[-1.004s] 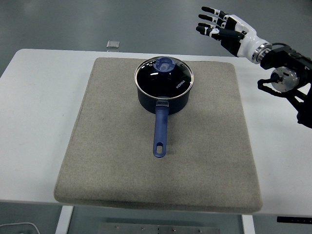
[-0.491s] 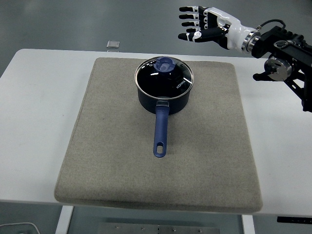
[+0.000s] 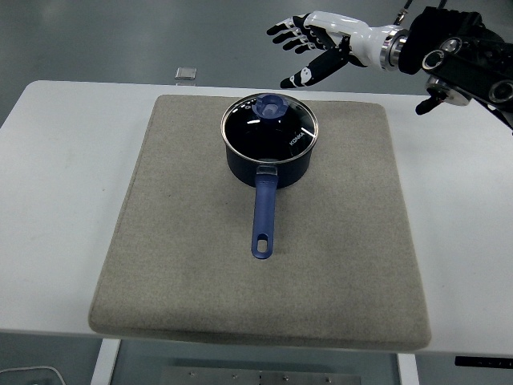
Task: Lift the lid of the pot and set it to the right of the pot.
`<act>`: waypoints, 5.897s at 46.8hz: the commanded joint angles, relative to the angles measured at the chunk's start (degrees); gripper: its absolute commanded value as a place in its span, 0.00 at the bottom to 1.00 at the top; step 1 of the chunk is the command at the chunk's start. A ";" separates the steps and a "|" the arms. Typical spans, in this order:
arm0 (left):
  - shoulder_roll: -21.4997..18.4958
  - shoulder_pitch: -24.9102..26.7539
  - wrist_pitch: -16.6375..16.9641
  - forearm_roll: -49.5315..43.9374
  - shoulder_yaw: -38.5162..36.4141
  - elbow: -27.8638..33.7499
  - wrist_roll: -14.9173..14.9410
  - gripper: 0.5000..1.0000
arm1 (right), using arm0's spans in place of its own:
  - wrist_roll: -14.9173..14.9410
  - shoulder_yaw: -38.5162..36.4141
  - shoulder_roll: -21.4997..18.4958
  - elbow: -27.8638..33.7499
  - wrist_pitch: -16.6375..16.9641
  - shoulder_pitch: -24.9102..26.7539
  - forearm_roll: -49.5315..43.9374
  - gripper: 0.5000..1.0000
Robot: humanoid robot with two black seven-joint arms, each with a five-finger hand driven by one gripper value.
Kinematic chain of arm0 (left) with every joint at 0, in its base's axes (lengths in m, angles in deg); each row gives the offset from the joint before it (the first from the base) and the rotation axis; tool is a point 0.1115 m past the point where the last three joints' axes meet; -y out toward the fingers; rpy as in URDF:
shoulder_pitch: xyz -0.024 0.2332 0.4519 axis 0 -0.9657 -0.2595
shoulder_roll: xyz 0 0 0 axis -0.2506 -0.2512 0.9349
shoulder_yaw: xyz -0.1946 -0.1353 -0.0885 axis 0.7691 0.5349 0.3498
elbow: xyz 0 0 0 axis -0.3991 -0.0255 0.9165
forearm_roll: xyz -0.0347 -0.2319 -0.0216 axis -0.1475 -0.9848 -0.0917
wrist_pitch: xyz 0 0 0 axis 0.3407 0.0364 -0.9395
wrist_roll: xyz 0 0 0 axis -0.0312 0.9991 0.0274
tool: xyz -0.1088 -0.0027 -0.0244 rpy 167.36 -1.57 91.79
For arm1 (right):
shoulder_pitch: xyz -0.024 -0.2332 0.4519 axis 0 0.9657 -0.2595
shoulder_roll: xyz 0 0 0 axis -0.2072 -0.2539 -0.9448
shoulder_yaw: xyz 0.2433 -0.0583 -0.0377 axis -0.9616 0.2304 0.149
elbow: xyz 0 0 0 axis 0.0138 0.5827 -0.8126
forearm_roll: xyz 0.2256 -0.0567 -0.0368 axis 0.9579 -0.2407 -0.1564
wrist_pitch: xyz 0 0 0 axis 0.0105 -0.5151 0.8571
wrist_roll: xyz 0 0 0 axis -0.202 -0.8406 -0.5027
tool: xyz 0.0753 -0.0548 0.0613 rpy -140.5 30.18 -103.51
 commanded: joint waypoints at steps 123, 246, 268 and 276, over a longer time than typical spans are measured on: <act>0.00 -0.06 -0.01 0.01 0.00 0.00 -0.01 1.00 | -0.70 24.28 -11.70 1.51 -4.52 -8.33 -10.35 0.25; 0.00 -0.06 -0.01 0.01 0.00 0.00 -0.01 1.00 | -0.08 25.77 3.06 4.32 -1.18 -3.68 -10.61 0.00; 0.00 -0.06 -0.01 0.01 0.00 0.00 -0.01 1.00 | 0.00 25.25 2.18 6.43 -3.64 2.47 -10.61 0.00; 0.00 -0.06 -0.01 0.01 0.00 0.00 -0.01 1.00 | -0.08 25.07 1.83 6.43 -4.43 3.44 -10.61 0.11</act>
